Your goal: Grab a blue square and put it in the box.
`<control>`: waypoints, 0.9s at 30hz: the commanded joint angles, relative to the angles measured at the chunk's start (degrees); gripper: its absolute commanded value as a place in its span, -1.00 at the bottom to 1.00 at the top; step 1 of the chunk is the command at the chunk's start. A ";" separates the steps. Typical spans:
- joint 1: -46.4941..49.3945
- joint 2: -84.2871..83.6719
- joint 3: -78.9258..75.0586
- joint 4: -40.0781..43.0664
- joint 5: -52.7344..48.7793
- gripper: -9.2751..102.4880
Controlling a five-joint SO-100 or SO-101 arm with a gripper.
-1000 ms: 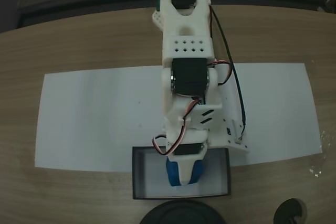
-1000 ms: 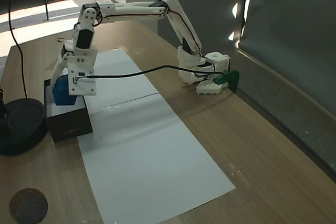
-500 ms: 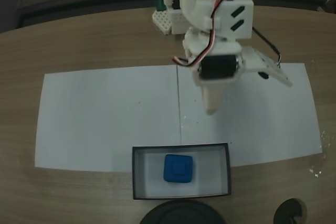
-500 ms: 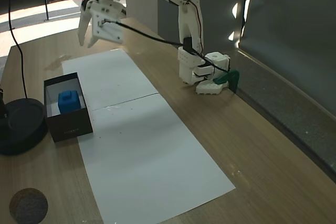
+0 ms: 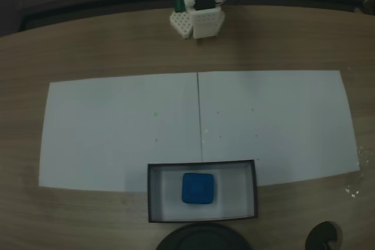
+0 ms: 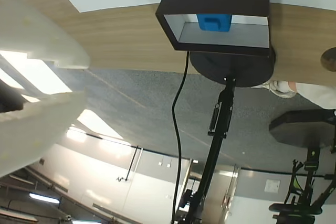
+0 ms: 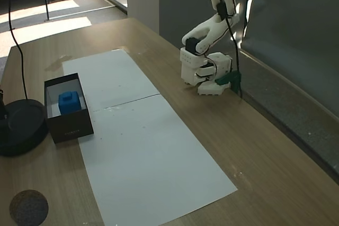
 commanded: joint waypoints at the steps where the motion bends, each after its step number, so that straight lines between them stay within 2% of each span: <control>1: 0.18 10.55 11.95 -6.06 -1.85 -0.84; 5: 0.62 24.96 25.84 -10.72 -2.55 -0.84; 11: 8.09 35.77 37.79 -15.91 -4.66 -0.84; 20: 11.16 35.95 53.00 -25.84 -5.54 -0.84; 27: 11.34 35.86 70.31 -39.11 -4.83 -0.84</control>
